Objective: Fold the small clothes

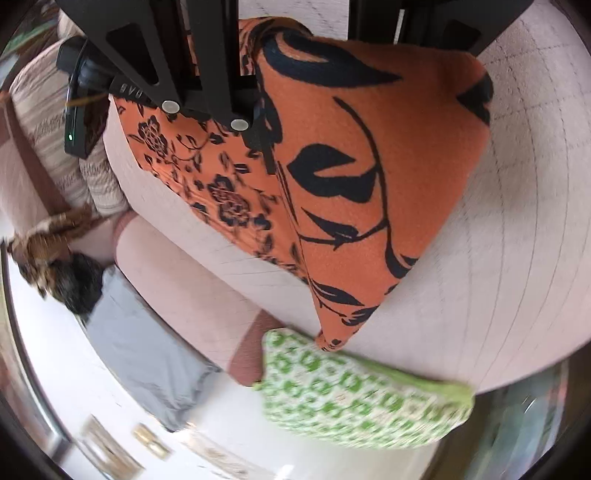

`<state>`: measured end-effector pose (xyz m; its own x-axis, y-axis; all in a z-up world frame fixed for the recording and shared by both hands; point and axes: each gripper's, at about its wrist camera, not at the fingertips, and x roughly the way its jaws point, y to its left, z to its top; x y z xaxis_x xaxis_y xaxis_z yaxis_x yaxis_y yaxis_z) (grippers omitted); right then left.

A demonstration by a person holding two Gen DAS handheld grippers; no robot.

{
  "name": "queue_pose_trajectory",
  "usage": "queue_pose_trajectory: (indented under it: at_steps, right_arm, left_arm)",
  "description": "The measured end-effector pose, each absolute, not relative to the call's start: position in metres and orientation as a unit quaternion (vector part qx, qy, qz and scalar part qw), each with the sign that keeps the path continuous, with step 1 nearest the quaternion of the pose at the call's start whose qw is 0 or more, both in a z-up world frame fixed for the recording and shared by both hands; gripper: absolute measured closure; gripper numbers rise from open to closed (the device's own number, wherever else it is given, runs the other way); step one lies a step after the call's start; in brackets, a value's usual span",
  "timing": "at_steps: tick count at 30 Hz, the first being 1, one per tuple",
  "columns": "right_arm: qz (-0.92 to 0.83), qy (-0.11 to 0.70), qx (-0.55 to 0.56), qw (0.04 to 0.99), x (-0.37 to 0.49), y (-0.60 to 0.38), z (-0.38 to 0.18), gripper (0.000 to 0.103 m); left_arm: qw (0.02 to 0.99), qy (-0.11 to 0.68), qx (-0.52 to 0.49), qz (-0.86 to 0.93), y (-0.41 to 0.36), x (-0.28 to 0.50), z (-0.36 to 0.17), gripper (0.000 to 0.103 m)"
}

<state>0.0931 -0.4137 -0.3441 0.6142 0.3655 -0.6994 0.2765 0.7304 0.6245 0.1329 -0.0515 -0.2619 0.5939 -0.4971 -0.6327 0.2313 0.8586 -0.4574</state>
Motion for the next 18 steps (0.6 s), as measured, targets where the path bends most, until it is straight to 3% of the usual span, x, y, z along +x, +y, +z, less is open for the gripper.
queue_pose_trajectory:
  at_steps: [5,12,18]
  right_arm:
    - [0.07,0.417,0.472,0.774,0.066,-0.454,-0.342,0.081]
    - [0.042,0.283,0.531,0.798,-0.005,-0.549,-0.311,0.08]
    - [-0.009,0.2,0.607,0.769,-0.064,-0.62,-0.323,0.08]
  left_arm:
    - [0.89,0.388,-0.086,-0.222,-0.085,0.117,-0.232,0.089]
    - [0.888,0.373,0.015,-0.268,-0.171,0.09,-0.2,0.089]
    - [0.851,0.396,0.104,-0.328,-0.286,0.054,-0.221,0.087]
